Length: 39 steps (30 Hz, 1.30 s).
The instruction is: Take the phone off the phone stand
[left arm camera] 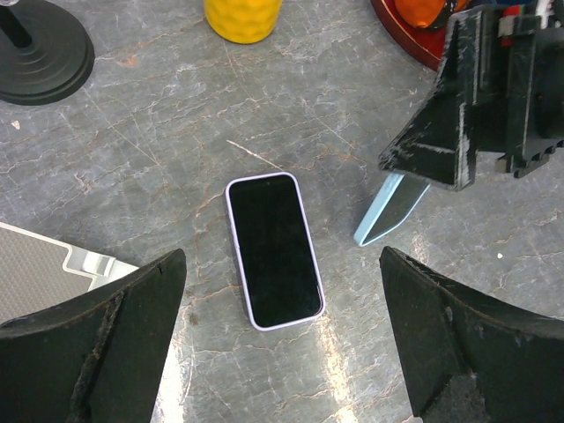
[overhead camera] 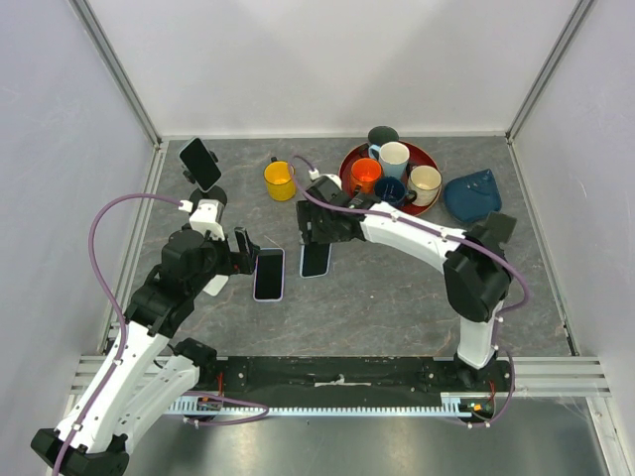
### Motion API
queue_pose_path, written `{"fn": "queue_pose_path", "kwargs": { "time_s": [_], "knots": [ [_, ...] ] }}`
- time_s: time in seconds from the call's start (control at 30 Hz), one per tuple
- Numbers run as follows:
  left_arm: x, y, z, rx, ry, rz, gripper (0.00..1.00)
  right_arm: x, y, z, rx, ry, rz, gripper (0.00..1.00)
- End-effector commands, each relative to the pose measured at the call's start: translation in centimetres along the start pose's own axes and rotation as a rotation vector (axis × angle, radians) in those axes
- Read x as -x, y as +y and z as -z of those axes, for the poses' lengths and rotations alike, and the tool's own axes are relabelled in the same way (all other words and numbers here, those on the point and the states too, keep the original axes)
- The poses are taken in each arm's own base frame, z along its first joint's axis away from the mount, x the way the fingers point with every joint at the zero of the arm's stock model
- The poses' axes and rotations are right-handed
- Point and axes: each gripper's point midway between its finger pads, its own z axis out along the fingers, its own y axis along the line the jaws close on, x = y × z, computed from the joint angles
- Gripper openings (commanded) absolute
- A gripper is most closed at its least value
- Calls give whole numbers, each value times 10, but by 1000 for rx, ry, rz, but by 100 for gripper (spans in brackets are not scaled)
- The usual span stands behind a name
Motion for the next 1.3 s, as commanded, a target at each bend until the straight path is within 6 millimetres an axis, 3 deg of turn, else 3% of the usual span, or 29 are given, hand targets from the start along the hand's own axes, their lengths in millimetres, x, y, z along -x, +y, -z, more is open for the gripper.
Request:
{"fn": "queue_pose_path", "kwargs": {
  "time_s": [0.0,0.23,0.37,0.53,0.7,1.07,1.27],
  "knots": [
    [9,-3,0,-20,-37,-23,97,-6,40,5,94,70,-50,19],
    [8,-4,0,-22,-35,-24,97,-28,45,-15,70,127,-54,17],
    [9,-4,1,-23,-38,-23,97,-36,38,-34,14,133,-60,19],
    [8,-4,0,-22,-35,-24,97,-55,44,-48,-37,145,-31,21],
    [7,-4,0,-23,-32,-24,97,-67,28,-58,-147,102,-66,24],
    [6,-5,-1,-29,-25,-24,97,-70,7,-70,-271,-29,-180,26],
    [6,-5,-1,-30,-27,-24,96,-62,14,-74,-275,-91,-242,31]
  ]
}}
